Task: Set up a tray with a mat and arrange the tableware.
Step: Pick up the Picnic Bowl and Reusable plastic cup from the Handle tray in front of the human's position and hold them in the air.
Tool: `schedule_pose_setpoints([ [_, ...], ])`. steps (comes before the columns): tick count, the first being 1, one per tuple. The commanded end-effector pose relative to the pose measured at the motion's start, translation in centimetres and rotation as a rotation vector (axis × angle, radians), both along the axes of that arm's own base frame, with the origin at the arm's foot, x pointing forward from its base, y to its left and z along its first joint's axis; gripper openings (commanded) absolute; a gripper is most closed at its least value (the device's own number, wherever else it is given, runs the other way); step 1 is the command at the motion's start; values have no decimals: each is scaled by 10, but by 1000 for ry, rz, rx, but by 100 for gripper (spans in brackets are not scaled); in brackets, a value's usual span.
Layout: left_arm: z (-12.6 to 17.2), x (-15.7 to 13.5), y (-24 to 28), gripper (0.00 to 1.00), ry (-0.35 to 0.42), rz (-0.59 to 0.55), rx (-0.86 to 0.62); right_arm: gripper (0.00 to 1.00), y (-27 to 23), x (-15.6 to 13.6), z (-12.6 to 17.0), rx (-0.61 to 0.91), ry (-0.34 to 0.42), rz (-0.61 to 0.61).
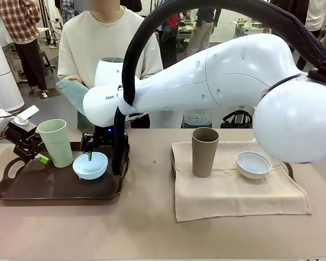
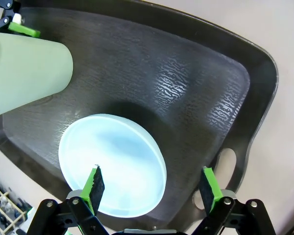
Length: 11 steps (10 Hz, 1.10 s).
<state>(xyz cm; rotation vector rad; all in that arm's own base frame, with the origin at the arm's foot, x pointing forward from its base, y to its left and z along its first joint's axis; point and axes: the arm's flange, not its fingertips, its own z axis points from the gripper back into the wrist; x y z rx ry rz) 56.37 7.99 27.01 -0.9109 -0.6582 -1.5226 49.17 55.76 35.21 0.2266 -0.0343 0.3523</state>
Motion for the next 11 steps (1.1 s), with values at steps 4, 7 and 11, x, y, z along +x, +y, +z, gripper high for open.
schedule_pose_setpoints([
  [4,-8,-3,-12,100,-31,-46,-39,100,-6,-12,-12,1,22,-10],
  [7,-15,2,-16,100,-12,-50,-64,100,-8,-18,-19,-8,20,-17],
  [11,-18,6,-21,100,-10,-56,-106,100,-6,-19,-17,-4,7,-12],
])
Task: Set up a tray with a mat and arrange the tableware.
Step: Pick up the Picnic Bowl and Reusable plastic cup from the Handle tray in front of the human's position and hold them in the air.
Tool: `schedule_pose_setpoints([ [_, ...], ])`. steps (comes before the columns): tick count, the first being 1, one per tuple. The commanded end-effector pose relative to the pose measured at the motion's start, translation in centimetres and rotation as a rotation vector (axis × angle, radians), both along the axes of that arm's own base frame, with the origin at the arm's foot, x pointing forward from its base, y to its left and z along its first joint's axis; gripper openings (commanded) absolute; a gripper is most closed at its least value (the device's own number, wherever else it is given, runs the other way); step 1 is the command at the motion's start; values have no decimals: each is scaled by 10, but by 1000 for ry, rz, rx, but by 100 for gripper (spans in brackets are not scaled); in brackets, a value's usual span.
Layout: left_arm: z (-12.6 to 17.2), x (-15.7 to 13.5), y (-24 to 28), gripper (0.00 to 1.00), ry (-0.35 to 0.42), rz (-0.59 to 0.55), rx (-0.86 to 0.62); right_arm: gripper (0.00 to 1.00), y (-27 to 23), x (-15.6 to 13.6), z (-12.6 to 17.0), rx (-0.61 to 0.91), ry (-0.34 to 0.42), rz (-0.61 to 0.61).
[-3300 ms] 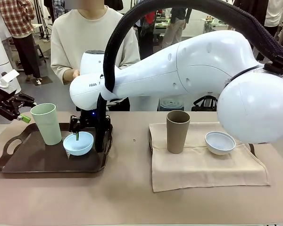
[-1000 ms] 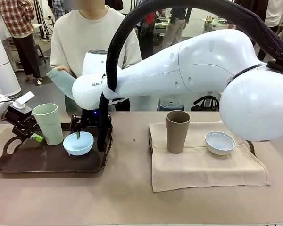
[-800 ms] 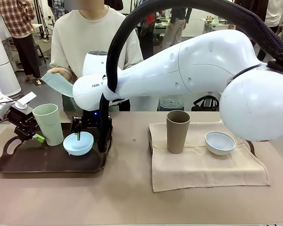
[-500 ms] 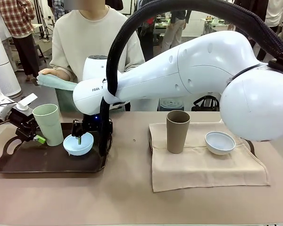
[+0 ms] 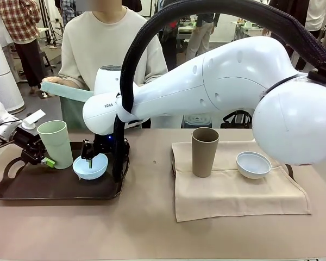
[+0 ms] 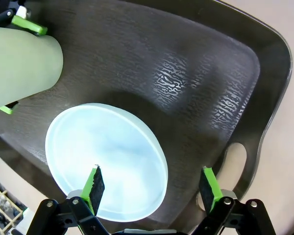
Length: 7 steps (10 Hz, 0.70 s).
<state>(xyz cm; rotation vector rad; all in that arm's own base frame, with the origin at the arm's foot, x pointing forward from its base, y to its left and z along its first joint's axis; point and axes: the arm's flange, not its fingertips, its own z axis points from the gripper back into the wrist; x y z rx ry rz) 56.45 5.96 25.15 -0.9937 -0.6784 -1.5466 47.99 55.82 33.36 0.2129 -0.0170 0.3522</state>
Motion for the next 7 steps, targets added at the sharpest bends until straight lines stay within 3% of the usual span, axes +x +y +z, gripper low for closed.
schedule_pose_setpoints([
  [1,-2,7,-2,100,-22,-5,-48,100,-8,-5,1,14,-10,-11],
  [2,-1,6,-2,100,-17,-4,-51,90,-6,-6,2,18,-14,-7],
  [3,6,5,-19,100,-19,-7,-47,60,-6,-5,3,24,-27,4],
  [4,6,5,-18,89,-32,-2,-68,31,-6,-5,2,23,-27,6],
  [5,6,6,-19,45,-26,-3,-75,1,-7,-5,2,22,-23,7],
  [6,5,5,-20,33,-21,-5,-78,0,-8,-5,1,21,-19,8],
  [7,6,5,-21,0,-16,-10,-78,0,-7,-4,2,23,-20,7],
])
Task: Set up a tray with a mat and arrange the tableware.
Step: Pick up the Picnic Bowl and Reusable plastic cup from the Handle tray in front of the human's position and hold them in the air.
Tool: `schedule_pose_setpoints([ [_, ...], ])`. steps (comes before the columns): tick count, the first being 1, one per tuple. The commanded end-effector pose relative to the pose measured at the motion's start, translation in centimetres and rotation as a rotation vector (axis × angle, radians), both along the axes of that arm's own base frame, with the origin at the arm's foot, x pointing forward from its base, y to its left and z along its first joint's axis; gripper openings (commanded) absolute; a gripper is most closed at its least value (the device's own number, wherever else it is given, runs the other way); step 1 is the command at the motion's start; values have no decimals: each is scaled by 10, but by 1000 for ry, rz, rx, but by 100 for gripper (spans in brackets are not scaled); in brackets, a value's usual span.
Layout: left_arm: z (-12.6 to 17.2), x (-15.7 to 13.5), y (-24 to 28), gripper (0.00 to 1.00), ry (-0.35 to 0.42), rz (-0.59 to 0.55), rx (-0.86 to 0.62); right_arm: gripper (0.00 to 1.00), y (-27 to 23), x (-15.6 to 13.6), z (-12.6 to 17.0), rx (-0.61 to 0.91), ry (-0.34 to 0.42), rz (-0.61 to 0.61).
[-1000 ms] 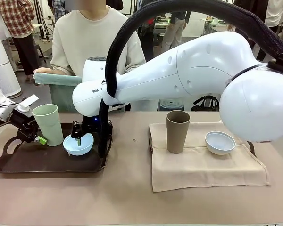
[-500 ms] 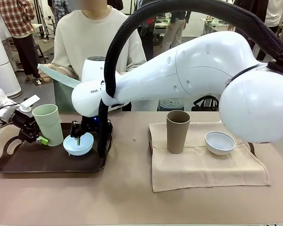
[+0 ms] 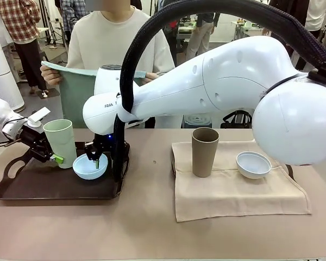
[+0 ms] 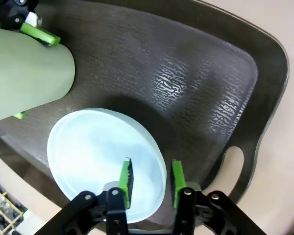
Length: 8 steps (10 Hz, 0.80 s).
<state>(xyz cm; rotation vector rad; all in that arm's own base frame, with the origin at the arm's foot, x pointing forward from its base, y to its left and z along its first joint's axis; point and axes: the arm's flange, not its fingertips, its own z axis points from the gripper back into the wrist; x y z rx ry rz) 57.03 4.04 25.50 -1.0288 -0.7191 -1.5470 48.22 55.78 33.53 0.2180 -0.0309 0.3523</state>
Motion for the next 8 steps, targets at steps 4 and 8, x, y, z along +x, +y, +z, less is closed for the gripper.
schedule_pose_setpoints([
  [4,3,0,-2,26,-2,2,-35,0,-8,-6,1,14,-5,9],
  [8,22,-10,14,15,16,71,33,0,-24,-4,23,0,5,-22],
])
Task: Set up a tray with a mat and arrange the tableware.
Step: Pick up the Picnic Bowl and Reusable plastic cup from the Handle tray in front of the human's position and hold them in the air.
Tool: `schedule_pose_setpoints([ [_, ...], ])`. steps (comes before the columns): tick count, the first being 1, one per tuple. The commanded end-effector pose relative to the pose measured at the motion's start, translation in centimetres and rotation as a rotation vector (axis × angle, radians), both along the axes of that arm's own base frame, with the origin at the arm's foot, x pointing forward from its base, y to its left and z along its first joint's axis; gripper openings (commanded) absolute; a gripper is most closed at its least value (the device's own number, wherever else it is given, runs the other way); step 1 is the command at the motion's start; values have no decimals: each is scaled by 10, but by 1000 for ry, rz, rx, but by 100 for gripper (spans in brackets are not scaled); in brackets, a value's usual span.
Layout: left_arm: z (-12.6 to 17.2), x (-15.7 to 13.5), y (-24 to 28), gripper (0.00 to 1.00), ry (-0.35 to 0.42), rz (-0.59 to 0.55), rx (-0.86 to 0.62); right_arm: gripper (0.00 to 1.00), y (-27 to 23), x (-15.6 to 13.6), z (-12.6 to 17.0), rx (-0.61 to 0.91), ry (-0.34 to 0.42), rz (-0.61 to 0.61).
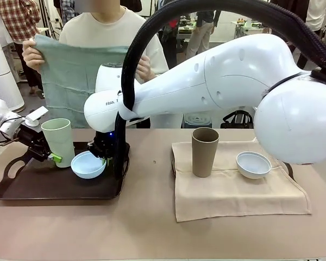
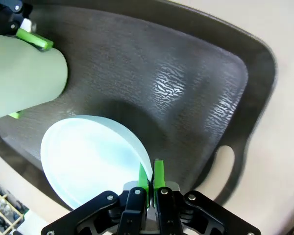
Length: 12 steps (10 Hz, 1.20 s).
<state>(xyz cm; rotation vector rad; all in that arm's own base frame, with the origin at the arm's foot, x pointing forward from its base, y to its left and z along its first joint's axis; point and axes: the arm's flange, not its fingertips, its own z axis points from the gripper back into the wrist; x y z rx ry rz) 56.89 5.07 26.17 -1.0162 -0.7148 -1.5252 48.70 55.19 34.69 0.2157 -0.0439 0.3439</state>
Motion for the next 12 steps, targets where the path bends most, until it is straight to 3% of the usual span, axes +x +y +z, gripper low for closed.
schedule_pose_setpoints([
  [1,33,-18,18,15,-5,62,30,0,-28,-11,32,-6,-6,-22],
  [4,95,-53,56,15,-61,120,22,0,-47,-21,100,5,-83,-45],
  [8,169,-113,63,15,-141,130,40,0,-36,-43,173,-26,-148,-45],
  [10,186,-128,67,15,-154,150,56,0,-36,-51,189,-17,-141,-42],
  [11,176,-109,69,15,-159,130,30,0,-37,-43,181,2,-145,-21],
  [12,176,-109,69,15,-159,130,30,0,-37,-43,181,2,-145,-21],
])
